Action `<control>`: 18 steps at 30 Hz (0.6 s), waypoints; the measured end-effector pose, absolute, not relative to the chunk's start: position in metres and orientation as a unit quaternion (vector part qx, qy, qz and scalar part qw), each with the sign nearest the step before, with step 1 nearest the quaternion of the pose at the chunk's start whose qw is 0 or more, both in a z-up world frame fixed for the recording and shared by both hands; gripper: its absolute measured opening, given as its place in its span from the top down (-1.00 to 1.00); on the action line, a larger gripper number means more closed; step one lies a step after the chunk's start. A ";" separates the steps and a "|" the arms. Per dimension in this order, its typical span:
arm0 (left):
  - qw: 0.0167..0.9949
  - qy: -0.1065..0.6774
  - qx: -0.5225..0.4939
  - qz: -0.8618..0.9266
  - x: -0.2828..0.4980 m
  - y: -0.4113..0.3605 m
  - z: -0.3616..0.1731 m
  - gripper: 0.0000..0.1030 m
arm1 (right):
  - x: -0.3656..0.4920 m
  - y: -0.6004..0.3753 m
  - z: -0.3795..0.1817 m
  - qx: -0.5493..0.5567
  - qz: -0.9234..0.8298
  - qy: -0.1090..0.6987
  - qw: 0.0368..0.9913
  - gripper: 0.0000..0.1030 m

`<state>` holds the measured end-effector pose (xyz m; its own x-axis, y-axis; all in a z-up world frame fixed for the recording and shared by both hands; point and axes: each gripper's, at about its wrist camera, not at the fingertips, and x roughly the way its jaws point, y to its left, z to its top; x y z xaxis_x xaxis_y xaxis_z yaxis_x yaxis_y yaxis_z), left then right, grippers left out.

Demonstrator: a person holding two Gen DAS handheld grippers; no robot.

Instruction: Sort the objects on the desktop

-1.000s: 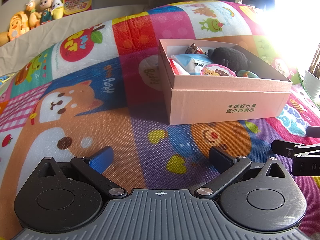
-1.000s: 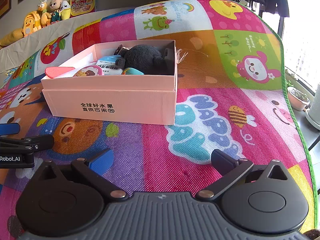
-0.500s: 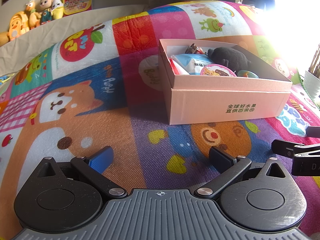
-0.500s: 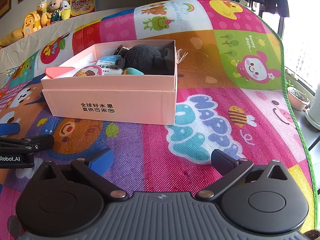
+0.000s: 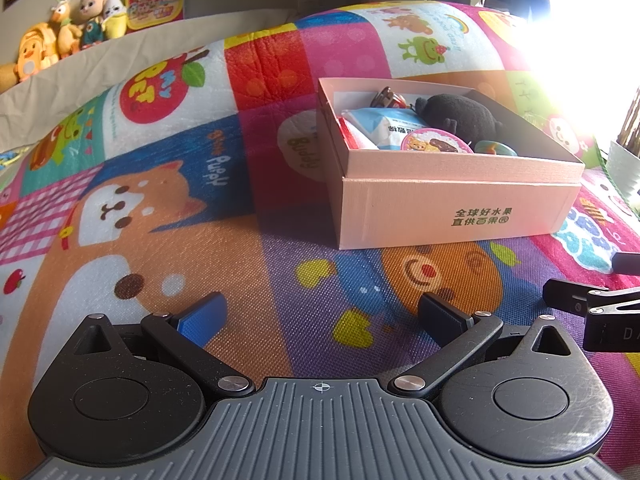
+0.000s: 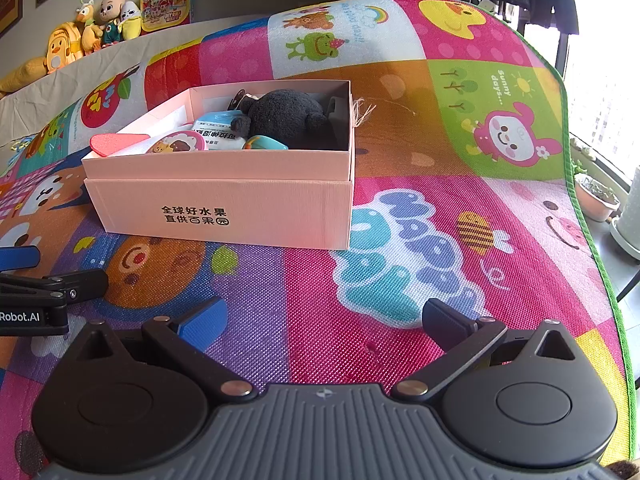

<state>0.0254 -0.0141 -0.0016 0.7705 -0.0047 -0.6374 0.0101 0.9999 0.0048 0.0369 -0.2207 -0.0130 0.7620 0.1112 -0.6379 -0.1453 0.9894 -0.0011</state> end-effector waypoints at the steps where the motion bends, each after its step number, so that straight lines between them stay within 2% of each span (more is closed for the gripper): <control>1: 0.941 0.339 0.002 -0.005 0.025 -0.014 -0.002 -1.00 | 0.037 -0.221 -0.013 -0.025 0.068 0.338 0.938 -1.00; 18: 0.938 0.345 0.002 -0.021 0.025 -0.010 -0.001 -1.00 | 0.037 -0.221 -0.013 -0.025 0.068 0.338 0.938 -1.00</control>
<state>0.0254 -0.0096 -0.0006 0.7610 -0.0378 -0.6476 0.0399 0.9991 -0.0113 0.0371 -0.2211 -0.0129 0.7622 0.1112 -0.6377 -0.1455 0.9894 -0.0015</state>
